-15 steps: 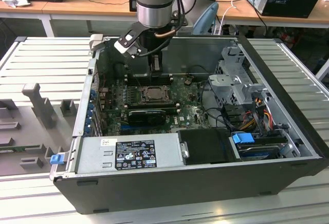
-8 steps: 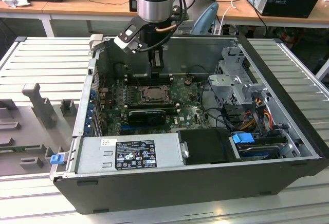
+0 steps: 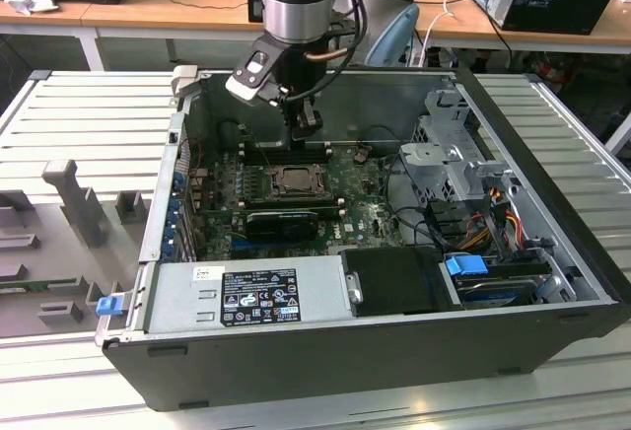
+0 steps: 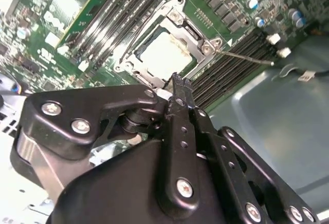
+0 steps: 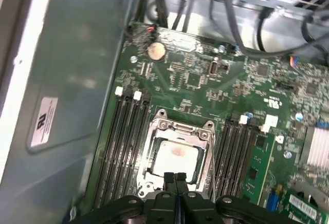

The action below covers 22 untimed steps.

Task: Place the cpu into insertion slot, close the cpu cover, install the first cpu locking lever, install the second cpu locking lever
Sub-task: 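Install the first cpu locking lever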

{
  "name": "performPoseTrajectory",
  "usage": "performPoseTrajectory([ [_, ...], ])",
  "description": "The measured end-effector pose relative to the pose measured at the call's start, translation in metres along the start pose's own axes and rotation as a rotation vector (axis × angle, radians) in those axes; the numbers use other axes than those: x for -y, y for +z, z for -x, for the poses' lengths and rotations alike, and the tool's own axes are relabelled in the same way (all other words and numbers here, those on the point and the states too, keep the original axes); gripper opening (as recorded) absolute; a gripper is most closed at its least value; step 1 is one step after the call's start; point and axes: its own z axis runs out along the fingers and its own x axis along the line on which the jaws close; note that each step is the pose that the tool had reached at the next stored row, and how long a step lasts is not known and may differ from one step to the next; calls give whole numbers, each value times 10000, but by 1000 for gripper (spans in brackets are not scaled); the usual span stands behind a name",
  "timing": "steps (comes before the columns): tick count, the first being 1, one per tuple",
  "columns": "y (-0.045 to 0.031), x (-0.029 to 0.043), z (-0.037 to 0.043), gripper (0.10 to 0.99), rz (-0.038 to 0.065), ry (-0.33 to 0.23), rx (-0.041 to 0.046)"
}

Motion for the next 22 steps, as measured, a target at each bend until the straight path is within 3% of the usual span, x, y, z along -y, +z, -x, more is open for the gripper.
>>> performPoseTrajectory([
  [11,0,19,-5,106,-36,-1311,-54],
  [14,0,19,-5,106,-59,-2278,-95],
  [22,0,19,-5,106,-92,-3569,-150],
])
